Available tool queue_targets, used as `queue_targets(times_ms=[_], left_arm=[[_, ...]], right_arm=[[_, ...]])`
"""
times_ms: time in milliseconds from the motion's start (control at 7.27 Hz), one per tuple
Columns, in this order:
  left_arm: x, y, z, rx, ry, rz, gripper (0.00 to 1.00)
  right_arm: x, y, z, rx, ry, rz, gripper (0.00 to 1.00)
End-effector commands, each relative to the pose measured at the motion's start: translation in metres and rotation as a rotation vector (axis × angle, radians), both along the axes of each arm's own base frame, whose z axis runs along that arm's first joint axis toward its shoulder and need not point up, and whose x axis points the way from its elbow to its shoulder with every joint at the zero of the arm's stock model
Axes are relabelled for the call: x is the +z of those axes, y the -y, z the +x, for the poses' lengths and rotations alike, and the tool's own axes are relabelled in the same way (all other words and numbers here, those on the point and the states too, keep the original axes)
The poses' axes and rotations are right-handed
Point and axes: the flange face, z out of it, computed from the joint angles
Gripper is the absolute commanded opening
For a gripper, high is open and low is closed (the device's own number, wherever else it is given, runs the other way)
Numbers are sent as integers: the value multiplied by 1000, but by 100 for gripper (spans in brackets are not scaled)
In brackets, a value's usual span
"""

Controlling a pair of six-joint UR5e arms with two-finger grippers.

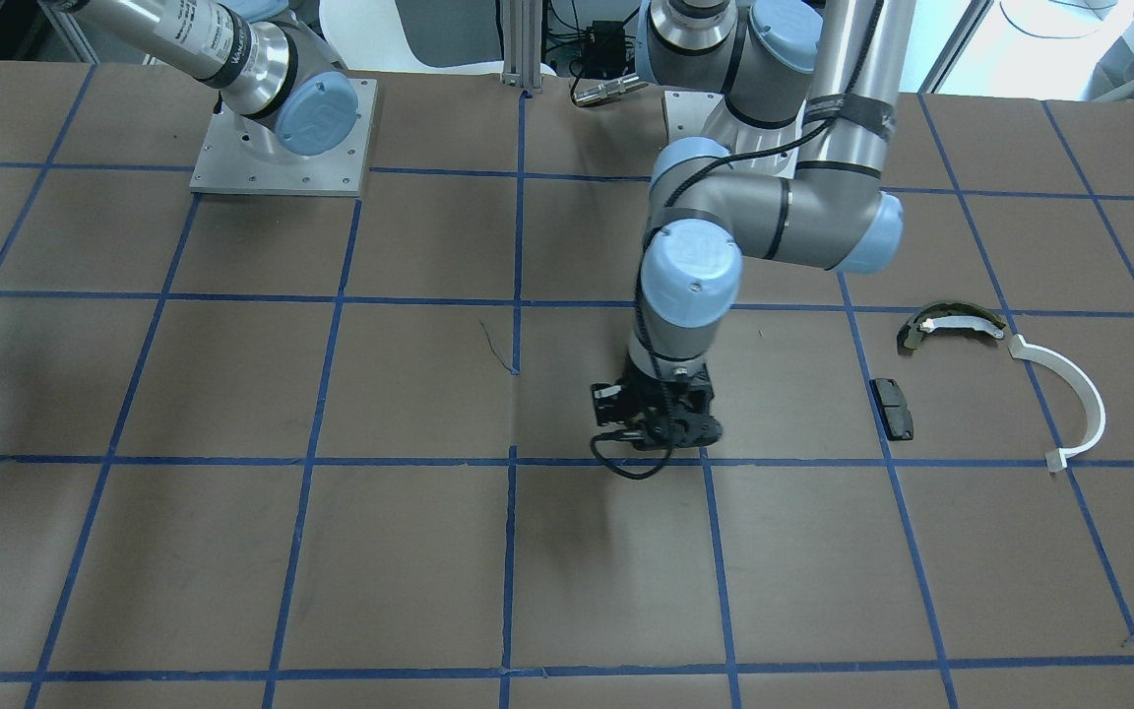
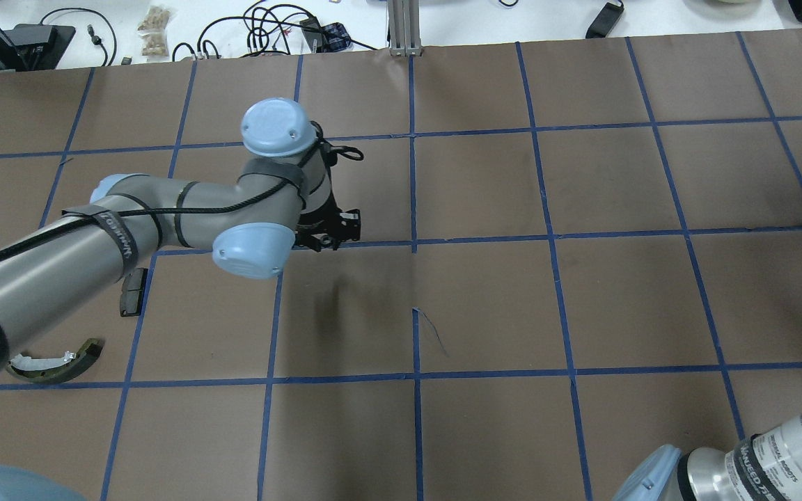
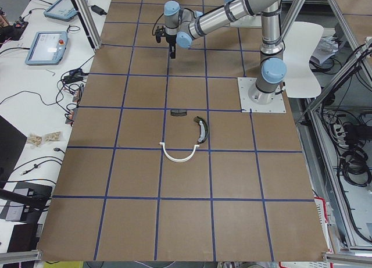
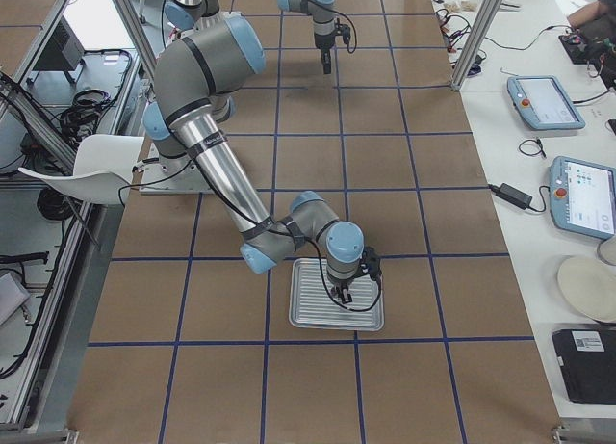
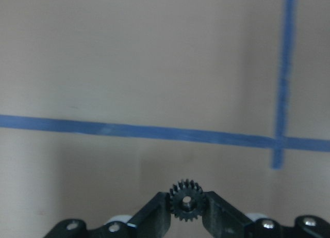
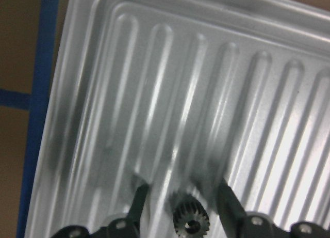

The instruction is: Place bearing gear from tray to pile

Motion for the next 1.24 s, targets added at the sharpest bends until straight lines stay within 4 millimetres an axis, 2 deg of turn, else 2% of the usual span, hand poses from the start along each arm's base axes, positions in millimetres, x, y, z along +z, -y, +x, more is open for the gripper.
queue_targets(times_ms=[0, 138, 275, 413, 550, 688, 825, 963, 1101], left_arm=[[-2, 15, 136, -43, 34, 64, 0], [-10, 12, 202, -77, 19, 89, 0], [-18, 7, 256, -83, -1, 105, 0], [-19, 3, 289, -59, 7, 105, 0], [-17, -3, 316, -40, 27, 112, 0], [-21, -7, 331, -77, 22, 120, 0], [-20, -9, 339, -67, 28, 125, 0], [-24, -13, 353, -46, 34, 137, 0], [-28, -13, 357, -42, 29, 142, 0]], right_arm=[[3, -1, 1, 0, 13, 14, 0], [2, -2, 3, 0, 50, 40, 0], [11, -3, 4, 0, 43, 35, 0], [25, -4, 5, 0, 29, 24, 0], [47, -6, 12, 3, 33, 28, 0], [74, -8, 23, 0, 37, 26, 0], [99, -6, 43, -7, 54, 27, 0], [105, 5, 64, -36, 64, 40, 0], [115, 15, 86, -35, 58, 30, 0]])
